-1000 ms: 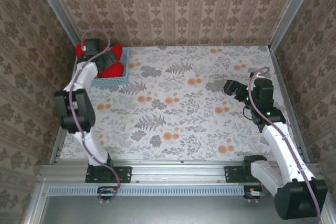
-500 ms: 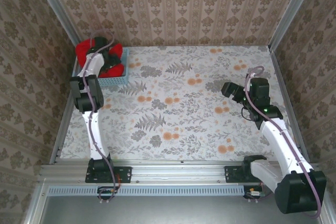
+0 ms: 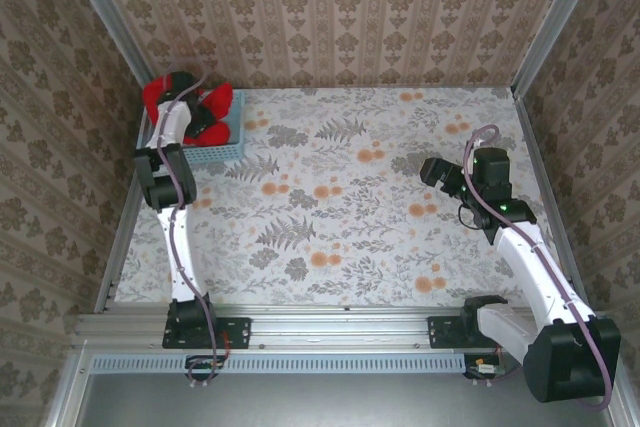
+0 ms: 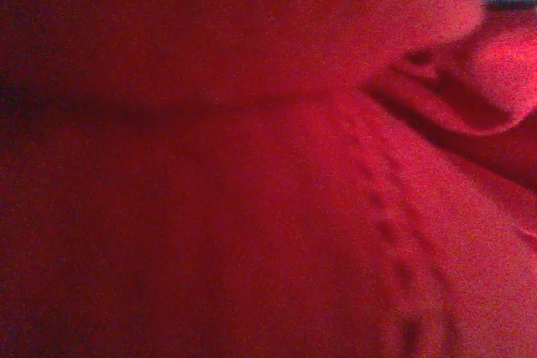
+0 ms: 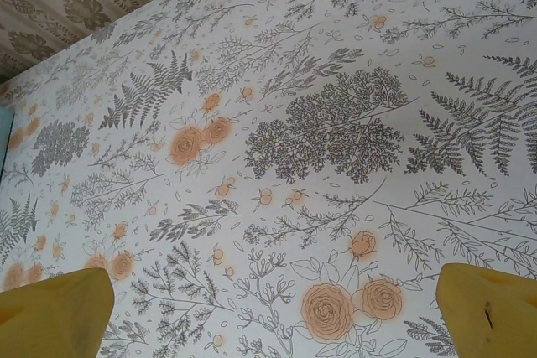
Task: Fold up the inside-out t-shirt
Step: Pick up the T-shirt from the basket.
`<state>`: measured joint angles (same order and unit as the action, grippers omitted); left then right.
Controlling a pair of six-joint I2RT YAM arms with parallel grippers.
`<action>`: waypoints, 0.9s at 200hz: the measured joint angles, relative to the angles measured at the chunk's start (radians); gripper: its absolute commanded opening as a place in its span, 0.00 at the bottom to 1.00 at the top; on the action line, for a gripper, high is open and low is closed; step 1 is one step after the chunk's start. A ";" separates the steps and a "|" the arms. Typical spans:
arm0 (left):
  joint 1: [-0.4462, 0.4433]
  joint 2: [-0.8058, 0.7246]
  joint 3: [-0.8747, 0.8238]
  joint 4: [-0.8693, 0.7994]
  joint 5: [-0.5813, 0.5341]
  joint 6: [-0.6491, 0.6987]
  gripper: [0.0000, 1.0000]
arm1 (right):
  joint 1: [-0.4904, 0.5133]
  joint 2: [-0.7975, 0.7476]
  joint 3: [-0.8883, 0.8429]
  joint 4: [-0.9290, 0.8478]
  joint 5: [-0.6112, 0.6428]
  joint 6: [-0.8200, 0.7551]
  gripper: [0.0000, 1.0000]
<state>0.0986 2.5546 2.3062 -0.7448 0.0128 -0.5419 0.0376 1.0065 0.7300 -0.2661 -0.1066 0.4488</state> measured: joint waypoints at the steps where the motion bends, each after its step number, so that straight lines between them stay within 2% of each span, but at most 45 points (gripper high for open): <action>1: 0.000 0.000 0.002 -0.001 0.001 0.001 0.18 | 0.000 0.000 0.000 0.000 0.000 0.000 1.00; 16: 0.014 0.019 0.048 -0.023 0.026 -0.006 0.07 | 0.001 0.000 0.000 0.000 0.000 0.000 1.00; 43: 0.034 0.039 0.115 -0.051 0.064 -0.017 0.00 | 0.001 -0.010 0.000 -0.006 0.000 0.000 1.00; 103: 0.060 0.002 0.203 -0.103 0.097 -0.020 0.00 | 0.003 -0.056 0.000 -0.047 0.000 0.007 1.00; 180: 0.032 -0.290 0.245 -0.129 0.126 -0.002 0.00 | 0.004 -0.134 0.000 -0.113 0.000 0.028 1.00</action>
<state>0.1307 2.2642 2.5507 -0.8734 0.1383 -0.5442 0.0414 0.8722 0.7300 -0.3790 -0.1070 0.4767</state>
